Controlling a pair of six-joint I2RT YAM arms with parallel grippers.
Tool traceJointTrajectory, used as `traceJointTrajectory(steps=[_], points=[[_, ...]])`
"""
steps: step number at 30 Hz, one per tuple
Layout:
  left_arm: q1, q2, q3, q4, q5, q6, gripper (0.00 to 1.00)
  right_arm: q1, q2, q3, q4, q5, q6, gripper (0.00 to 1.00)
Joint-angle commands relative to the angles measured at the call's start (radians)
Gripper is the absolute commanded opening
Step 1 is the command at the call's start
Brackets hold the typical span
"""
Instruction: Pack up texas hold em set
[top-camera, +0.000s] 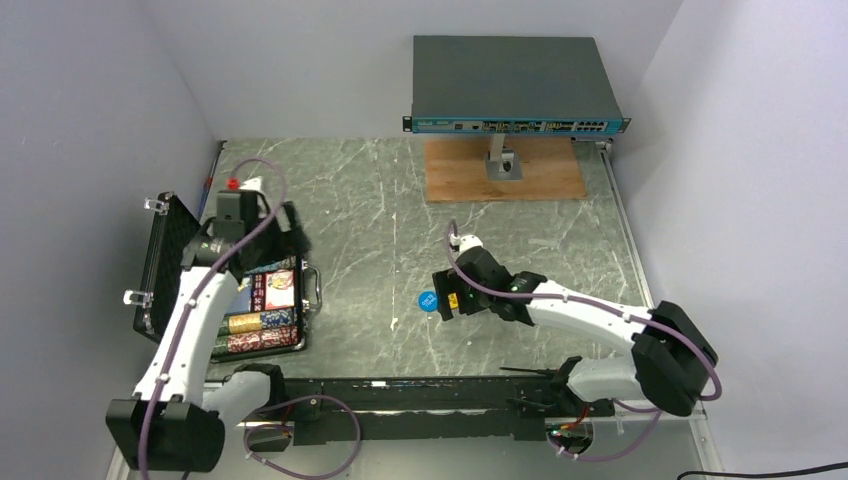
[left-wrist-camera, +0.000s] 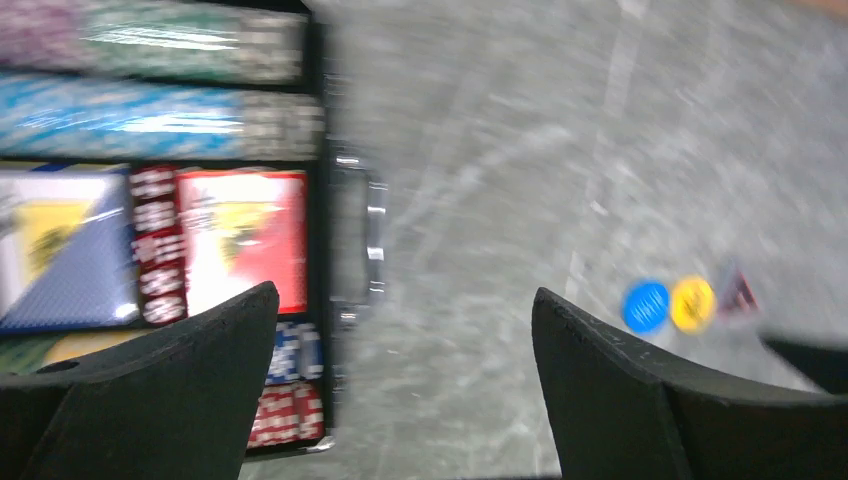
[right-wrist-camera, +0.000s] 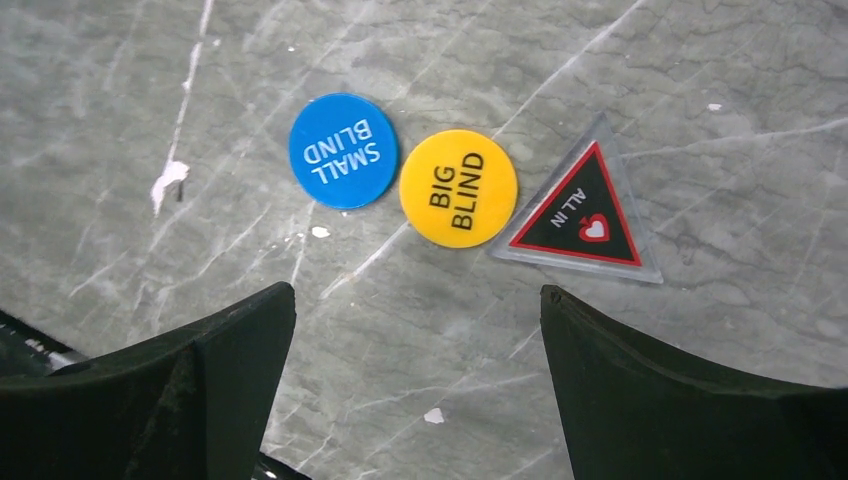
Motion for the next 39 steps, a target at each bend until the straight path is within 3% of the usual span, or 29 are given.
traceJointTrajectory(steps=[1, 5, 8, 13, 16, 22, 35, 39], points=[[-0.23, -0.01, 0.002, 0.16, 0.185, 0.05, 0.99, 0.0, 0.082, 0.132, -0.124, 0.103, 0.0, 0.94], [-0.38, 0.203, 0.258, 0.022, 0.04, 0.147, 0.99, 0.001, 0.182, 0.232, -0.197, 0.116, -0.037, 0.94], [-0.425, 0.298, 0.331, 0.016, -0.026, 0.212, 0.99, 0.006, 0.267, 0.292, -0.22, 0.103, -0.04, 0.93], [-0.427, 0.291, 0.252, 0.07, -0.13, 0.271, 0.98, 0.04, 0.356, 0.392, -0.238, 0.109, -0.039, 0.91], [-0.427, 0.247, 0.195, 0.101, -0.112, 0.286, 0.98, 0.051, 0.391, 0.416, -0.213, 0.077, -0.037, 0.89], [-0.427, 0.172, 0.142, 0.127, -0.196, 0.295, 0.99, 0.072, 0.49, 0.475, -0.184, 0.033, -0.057, 0.68], [-0.426, 0.158, 0.133, 0.133, -0.206, 0.285, 0.99, 0.096, 0.548, 0.415, -0.11, 0.04, -0.034, 0.58], [-0.427, 0.146, 0.127, 0.138, -0.239, 0.281, 0.99, 0.152, 0.588, 0.451, -0.12, 0.101, -0.034, 0.5]])
